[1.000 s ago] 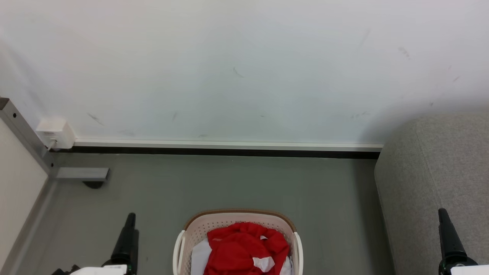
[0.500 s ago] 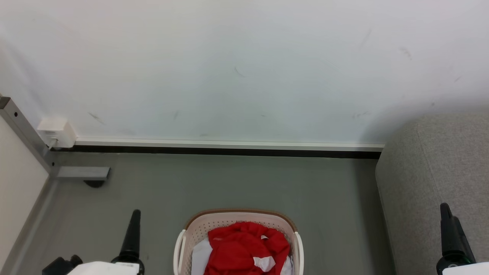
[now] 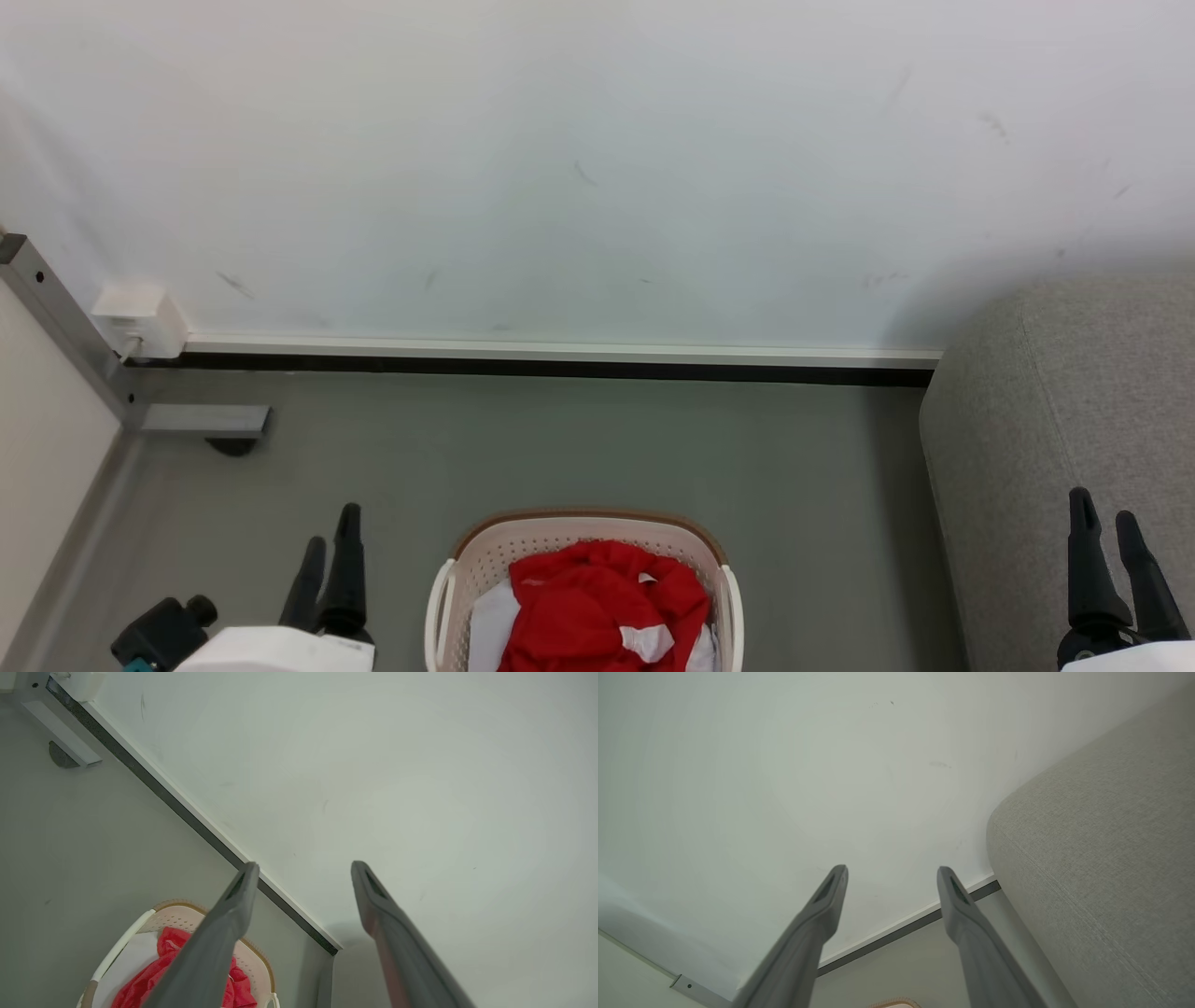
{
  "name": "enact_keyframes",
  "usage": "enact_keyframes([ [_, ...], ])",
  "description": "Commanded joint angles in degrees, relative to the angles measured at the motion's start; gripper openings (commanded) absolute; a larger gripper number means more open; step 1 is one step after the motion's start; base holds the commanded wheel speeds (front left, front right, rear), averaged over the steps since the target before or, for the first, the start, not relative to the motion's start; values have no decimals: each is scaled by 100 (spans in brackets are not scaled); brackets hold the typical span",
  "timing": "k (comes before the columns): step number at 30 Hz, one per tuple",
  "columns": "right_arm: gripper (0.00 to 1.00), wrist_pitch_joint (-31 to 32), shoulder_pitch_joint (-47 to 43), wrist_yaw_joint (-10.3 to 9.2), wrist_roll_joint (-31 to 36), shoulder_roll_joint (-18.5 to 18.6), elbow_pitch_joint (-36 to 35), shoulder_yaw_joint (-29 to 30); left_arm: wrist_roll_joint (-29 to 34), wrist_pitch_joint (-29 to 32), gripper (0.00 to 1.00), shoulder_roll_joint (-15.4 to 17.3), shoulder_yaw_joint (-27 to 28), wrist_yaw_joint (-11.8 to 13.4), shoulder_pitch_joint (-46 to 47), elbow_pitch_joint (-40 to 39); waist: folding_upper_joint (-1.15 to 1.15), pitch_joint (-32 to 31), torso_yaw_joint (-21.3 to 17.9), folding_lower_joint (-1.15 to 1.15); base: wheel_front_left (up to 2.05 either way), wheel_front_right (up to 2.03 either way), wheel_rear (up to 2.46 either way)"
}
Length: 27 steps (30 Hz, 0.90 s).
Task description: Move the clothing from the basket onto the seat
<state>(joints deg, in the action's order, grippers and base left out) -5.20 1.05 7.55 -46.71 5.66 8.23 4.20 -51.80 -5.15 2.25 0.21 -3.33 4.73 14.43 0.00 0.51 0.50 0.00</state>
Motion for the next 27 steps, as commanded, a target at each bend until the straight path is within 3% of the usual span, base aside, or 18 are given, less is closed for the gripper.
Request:
enact_keyframes([
  [1, 100, -66, 29, -5, 283, 85, -105, -5, 361, -78, 100, 54, -28, 35, 39, -94, 0, 6, 1, 0, 0, 0, 0],
  [27, 100, -465, 9, -7, 1928, 319, -90, -213, 2616, -474, 100, 67, -136, 112, 7, 5, 0, 6, 54, 0, 0, 0, 0],
])
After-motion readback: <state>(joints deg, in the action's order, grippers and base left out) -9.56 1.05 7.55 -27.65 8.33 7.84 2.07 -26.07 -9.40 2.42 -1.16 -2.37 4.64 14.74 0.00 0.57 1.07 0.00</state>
